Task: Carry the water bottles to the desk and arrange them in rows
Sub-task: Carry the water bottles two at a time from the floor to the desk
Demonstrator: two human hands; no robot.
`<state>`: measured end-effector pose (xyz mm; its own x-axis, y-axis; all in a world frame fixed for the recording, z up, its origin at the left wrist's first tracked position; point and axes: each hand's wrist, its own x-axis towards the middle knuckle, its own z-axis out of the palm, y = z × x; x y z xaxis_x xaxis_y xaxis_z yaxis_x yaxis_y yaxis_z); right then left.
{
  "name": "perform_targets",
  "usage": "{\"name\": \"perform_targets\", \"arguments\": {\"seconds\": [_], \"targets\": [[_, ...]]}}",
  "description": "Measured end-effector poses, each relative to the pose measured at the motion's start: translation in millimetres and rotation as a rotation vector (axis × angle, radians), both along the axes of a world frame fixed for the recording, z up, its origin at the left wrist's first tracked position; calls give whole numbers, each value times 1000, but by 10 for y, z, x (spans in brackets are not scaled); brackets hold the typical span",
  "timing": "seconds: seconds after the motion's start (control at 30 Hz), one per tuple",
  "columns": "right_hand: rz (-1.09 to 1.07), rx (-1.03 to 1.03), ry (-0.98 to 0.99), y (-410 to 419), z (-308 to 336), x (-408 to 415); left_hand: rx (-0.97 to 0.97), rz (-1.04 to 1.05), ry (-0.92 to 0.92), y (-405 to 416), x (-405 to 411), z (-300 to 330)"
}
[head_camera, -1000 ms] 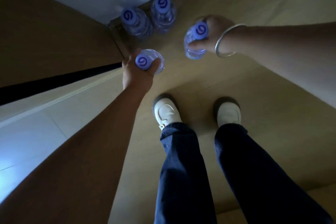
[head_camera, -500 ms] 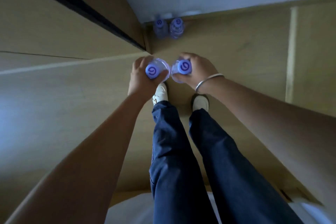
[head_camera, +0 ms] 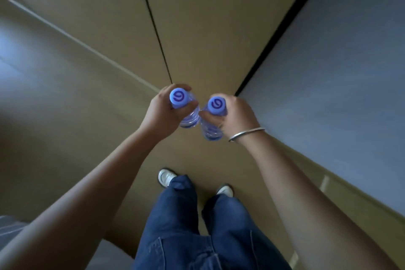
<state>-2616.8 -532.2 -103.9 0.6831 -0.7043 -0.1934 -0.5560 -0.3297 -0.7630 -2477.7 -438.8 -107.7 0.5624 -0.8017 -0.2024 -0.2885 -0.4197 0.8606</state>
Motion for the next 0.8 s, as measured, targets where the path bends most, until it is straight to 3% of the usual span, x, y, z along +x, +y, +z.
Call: {"name": "perform_targets", "arguments": {"seconds": [0.3, 0.8], "targets": [[248, -35, -110, 487, 718, 1607, -43, 311, -93, 916, 1327, 659], [540, 21, -141, 1444, 855, 3609, 27, 843, -168, 2370, 2641, 905]]}}
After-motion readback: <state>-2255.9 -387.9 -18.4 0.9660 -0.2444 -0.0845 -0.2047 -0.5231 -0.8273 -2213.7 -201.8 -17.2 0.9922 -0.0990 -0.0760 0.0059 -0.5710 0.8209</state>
